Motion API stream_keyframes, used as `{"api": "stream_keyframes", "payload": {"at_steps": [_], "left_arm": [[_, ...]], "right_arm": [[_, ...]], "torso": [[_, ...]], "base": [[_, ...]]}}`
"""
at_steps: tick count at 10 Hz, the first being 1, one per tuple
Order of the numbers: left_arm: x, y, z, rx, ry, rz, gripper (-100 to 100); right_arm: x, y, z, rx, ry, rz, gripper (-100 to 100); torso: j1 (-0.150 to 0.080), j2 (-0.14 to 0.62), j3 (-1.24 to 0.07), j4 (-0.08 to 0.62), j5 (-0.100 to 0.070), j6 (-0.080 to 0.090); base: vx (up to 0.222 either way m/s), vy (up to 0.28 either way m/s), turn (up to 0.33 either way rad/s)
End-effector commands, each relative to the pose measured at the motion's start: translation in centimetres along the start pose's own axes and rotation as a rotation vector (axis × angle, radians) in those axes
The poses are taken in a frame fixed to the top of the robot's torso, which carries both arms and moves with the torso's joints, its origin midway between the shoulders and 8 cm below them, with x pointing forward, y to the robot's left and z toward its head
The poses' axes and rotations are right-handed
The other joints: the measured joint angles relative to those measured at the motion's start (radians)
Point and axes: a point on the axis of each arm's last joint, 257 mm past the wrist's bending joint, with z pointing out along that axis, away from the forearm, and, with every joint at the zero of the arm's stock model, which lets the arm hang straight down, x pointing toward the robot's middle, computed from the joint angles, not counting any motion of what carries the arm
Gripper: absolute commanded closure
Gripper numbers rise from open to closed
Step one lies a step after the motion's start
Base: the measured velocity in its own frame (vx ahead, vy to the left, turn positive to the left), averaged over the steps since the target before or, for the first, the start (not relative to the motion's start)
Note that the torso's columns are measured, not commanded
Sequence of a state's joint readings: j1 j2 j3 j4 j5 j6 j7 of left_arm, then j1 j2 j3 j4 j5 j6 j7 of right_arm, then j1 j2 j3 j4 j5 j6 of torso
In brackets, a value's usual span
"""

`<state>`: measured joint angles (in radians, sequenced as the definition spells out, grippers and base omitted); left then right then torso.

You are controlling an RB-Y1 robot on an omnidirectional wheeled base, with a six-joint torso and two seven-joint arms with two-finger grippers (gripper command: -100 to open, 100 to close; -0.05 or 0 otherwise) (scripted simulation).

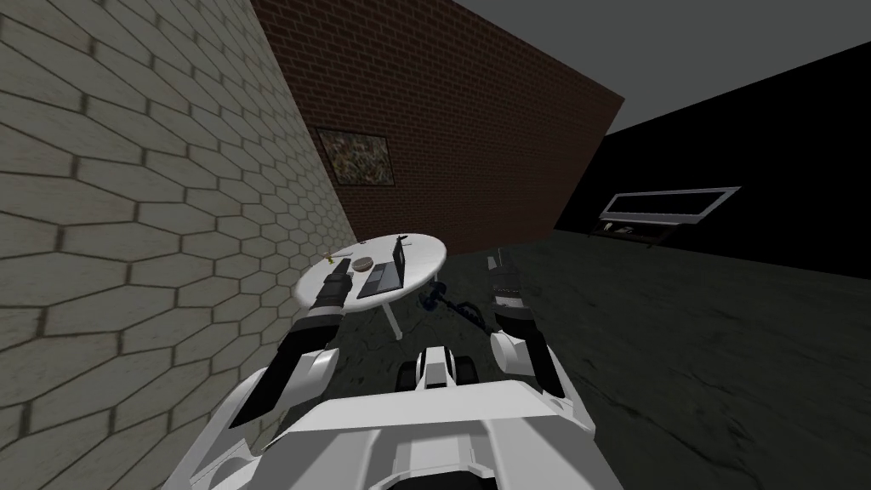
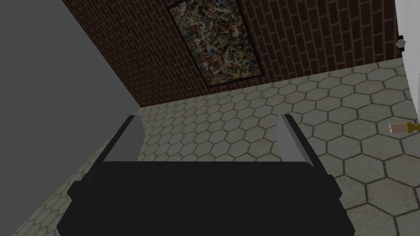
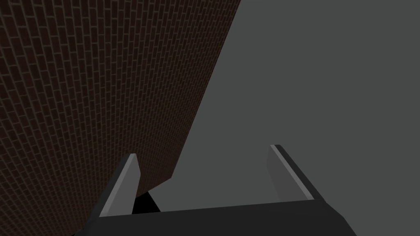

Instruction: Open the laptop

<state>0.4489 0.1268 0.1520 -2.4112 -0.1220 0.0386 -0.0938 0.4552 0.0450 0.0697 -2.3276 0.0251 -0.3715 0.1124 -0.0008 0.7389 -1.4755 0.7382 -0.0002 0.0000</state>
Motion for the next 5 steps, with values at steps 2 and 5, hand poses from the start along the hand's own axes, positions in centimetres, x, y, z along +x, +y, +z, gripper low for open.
{"api": "stream_keyframes", "payload": {"at_steps": [2, 5], "left_arm": [[-1.2, 2.3, 0.1, -0.094, -0.019, 0.029, -100], [-1.8, 3.6, 0.1, -0.15, -0.026, 0.049, -100]], "right_arm": [[0.0, 0.0, 0.0, 0.0, 0.0, 0.0, 0], [0.0, 0.0, 0.0, 0.0, 0.0, 0.0, 0]], "torso": [[0.0, -0.001, -0.001, 0.0, 0.0, 0.0], [0.003, 0.0, 0.0, 0.0, 0.001, 0.0]], "base": [[0.095, -0.148, 0.074], [0.084, -0.1, 0.039]]}}
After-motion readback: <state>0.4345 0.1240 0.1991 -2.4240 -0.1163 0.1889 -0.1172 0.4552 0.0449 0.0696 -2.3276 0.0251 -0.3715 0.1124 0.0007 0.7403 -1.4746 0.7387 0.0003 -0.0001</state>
